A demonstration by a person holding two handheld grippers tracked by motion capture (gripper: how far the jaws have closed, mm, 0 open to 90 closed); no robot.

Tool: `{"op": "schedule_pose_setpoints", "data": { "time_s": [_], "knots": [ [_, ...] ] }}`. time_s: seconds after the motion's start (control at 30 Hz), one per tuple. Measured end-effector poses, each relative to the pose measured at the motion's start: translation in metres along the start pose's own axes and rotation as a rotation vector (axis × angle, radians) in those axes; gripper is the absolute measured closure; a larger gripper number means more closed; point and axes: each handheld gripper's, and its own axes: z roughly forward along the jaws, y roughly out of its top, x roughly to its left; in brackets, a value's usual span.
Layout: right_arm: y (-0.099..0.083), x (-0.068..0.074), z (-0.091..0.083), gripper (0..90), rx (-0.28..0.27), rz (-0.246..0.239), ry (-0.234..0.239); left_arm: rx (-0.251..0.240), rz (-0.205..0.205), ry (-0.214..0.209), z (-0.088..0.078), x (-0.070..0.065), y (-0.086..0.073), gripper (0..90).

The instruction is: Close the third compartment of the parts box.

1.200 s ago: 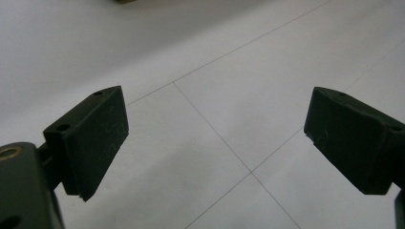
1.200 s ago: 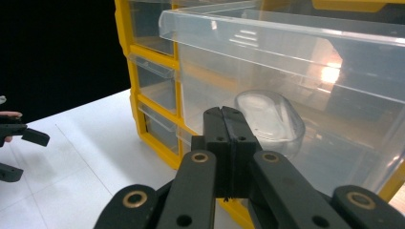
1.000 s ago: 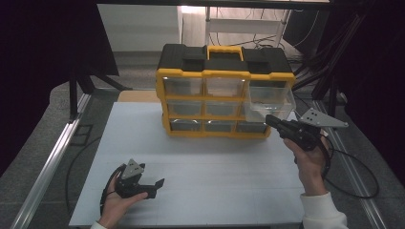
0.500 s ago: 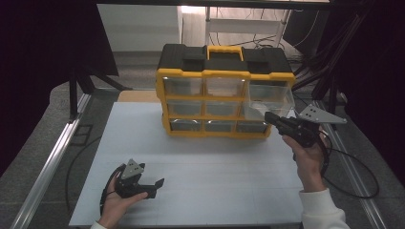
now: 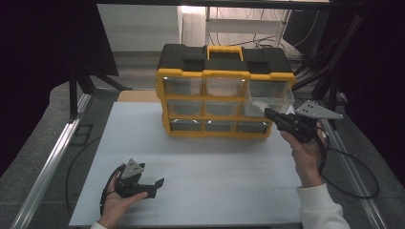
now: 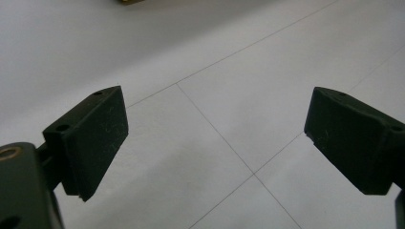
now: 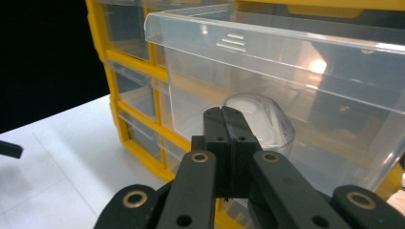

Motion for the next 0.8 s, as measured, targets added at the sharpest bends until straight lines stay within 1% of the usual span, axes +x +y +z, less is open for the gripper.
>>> {"op": "schedule_pose_setpoints", "data": {
  "time_s": [0.07, 0.6, 0.73, 0.8],
  "knots": [
    [0.001, -0.002, 0.002, 89.9, -0.003, 0.008, -0.001, -0.001, 0.002, 0.001, 0.000, 0.000, 0.000, 8.2],
    [0.005, -0.012, 0.017, 89.9, -0.004, 0.030, -0.029, -0.002, 0.002, 0.001, -0.001, 0.001, 0.000, 8.2],
    [0.006, -0.013, 0.019, 89.9, -0.011, 0.042, -0.022, 0.000, 0.004, 0.001, -0.001, 0.000, 0.000, 8.3],
    [0.006, -0.014, 0.020, 89.9, -0.012, 0.041, -0.022, 0.001, 0.005, 0.001, -0.001, 0.000, 0.000, 8.3]
  ]
}}
